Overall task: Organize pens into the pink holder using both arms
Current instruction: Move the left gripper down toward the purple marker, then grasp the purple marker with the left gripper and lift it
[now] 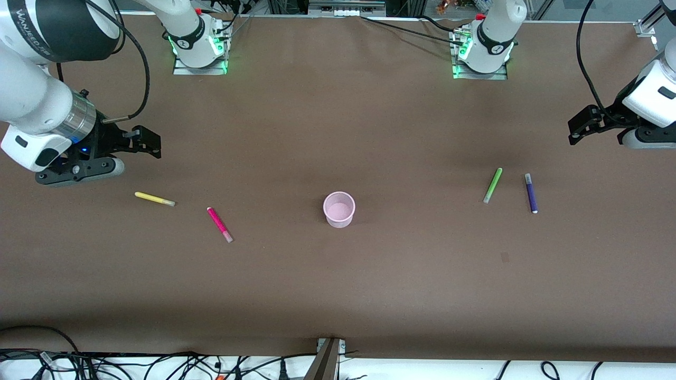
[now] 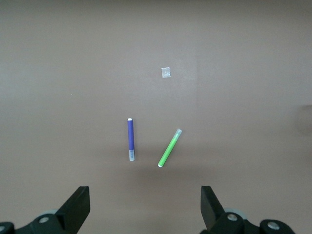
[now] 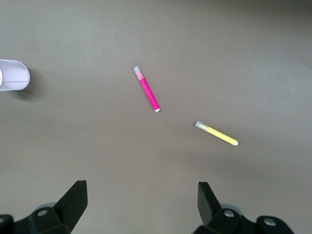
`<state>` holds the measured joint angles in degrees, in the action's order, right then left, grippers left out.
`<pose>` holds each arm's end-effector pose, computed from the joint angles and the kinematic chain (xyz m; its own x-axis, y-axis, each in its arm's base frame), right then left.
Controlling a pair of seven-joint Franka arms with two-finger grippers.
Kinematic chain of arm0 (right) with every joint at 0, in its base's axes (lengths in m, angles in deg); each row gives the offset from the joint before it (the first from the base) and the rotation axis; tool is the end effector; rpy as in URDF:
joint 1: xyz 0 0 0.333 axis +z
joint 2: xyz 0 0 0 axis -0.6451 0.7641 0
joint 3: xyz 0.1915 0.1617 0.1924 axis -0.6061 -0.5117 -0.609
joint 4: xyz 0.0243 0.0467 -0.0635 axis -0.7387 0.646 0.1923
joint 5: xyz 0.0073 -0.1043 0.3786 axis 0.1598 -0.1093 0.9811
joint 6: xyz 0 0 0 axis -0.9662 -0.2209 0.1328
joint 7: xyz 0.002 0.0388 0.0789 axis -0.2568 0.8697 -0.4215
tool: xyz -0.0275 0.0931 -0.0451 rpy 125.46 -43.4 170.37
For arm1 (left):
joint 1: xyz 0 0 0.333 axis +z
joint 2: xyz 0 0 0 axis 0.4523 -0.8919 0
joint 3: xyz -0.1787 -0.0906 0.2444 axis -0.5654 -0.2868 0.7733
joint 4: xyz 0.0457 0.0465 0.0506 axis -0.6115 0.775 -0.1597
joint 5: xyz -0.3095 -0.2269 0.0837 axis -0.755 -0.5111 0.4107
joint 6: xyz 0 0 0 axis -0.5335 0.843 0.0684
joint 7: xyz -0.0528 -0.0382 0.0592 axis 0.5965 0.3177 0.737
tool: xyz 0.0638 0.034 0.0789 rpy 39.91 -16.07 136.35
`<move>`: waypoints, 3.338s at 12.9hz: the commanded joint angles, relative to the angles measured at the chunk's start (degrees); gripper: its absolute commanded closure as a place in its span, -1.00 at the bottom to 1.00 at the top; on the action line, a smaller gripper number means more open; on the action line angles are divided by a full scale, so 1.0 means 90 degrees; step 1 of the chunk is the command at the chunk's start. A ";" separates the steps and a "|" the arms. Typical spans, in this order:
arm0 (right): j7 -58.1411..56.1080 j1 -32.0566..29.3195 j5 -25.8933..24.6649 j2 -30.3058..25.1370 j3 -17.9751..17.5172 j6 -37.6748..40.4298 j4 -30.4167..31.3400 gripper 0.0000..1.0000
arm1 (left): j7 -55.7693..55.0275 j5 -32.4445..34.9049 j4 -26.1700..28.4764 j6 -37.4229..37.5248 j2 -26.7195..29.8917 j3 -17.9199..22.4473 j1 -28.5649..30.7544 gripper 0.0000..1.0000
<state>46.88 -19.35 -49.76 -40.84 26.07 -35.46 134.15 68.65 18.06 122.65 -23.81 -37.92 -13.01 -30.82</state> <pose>0.6051 0.1126 0.5618 0.9801 0.1913 -0.0532 0.1903 -0.9815 -0.0228 0.5544 -0.0162 0.6003 0.9996 0.0045 0.0294 0.0063 -0.9981 -0.0617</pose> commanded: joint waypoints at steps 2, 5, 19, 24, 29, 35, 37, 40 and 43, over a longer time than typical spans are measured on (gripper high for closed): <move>0.0086 0.0011 -0.0099 0.0034 0.0001 0.0011 -0.0104 -1.00 | 0.0017 -0.0056 -0.0239 0.0228 -0.0188 0.0039 -0.0033 -1.00; 0.0096 0.0011 -0.0089 0.0034 0.0001 0.0020 -0.0104 -1.00 | 0.0027 -0.0017 -0.0239 0.0588 -0.0334 0.0039 0.0016 -1.00; 0.0067 -0.0009 -0.0099 0.0034 0.0001 0.0011 -0.0104 -1.00 | 0.0406 0.0315 0.0198 -0.1214 -0.3087 0.0098 0.0688 -1.00; 0.0067 -0.0019 -0.0099 0.0034 0.0001 0.0011 -0.0104 -1.00 | 0.1160 0.0403 0.1750 -0.4278 -0.3166 0.0098 0.0963 -1.00; 0.0067 -0.0019 -0.0099 0.0034 0.0001 0.0011 -0.0104 -1.00 | 0.1170 0.0403 0.2173 -0.5417 -0.3586 0.0098 0.1207 -0.78; 0.0067 -0.0038 -0.0099 0.0034 0.0001 0.0011 -0.0104 -1.00 | 0.1140 0.0325 0.2348 -0.5358 -0.3577 0.0039 0.1217 0.27; 0.0067 -0.0038 -0.0099 0.0034 0.0001 0.0011 -0.0104 -1.00 | 0.1150 0.0325 0.2358 -0.5349 -0.3567 0.0039 0.1217 0.91; 0.0067 -0.0038 -0.0099 0.0034 0.0001 0.0011 -0.0104 -1.00 | 0.1150 0.0315 0.2339 -0.5271 -0.3518 0.0029 0.1207 1.00; 0.0067 -0.0038 -0.0099 0.0034 0.0001 0.0011 -0.0104 -1.00 | 0.1140 0.0315 0.1931 -0.4386 -0.3246 0.0020 0.1120 1.00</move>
<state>46.89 -19.65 -49.78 -40.78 26.14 -35.51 134.06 78.25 20.79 141.94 -69.15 -70.15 -12.69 -20.30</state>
